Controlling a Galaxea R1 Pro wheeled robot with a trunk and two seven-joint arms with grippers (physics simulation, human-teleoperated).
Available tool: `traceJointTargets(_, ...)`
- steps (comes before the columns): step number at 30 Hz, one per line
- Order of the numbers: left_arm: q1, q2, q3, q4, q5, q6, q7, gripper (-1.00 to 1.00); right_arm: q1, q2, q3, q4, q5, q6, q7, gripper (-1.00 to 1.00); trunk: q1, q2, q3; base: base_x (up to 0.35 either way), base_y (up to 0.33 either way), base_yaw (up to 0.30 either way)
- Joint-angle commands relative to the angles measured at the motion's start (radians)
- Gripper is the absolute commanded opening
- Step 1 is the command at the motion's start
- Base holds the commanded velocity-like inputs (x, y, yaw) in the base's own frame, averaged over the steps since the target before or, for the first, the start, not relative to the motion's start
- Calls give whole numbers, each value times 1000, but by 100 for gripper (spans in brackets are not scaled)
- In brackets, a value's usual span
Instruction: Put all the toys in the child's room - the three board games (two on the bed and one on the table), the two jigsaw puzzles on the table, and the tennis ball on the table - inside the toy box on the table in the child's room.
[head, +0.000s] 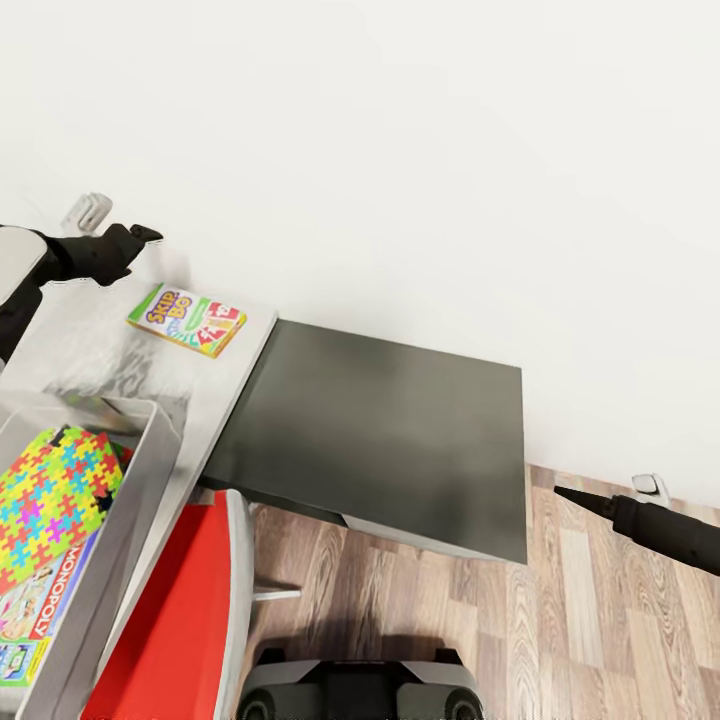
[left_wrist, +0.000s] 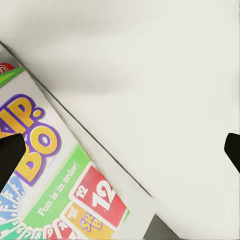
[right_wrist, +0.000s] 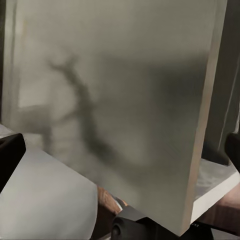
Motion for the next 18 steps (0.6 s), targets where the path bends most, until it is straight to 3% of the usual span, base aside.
traceJointTargets(1, -7, -1, -6, -6, 10, -1, 9, 100, -1, 0, -1, 0, 0, 6, 6, 100, 1, -2, -3, 0, 0, 0)
traceJointTargets(18, -25, -8, -3, -21, 9, 0, 15, 100, -1, 0, -2, 0, 0, 6, 20, 100, 1, -2, -31, 0, 0, 0)
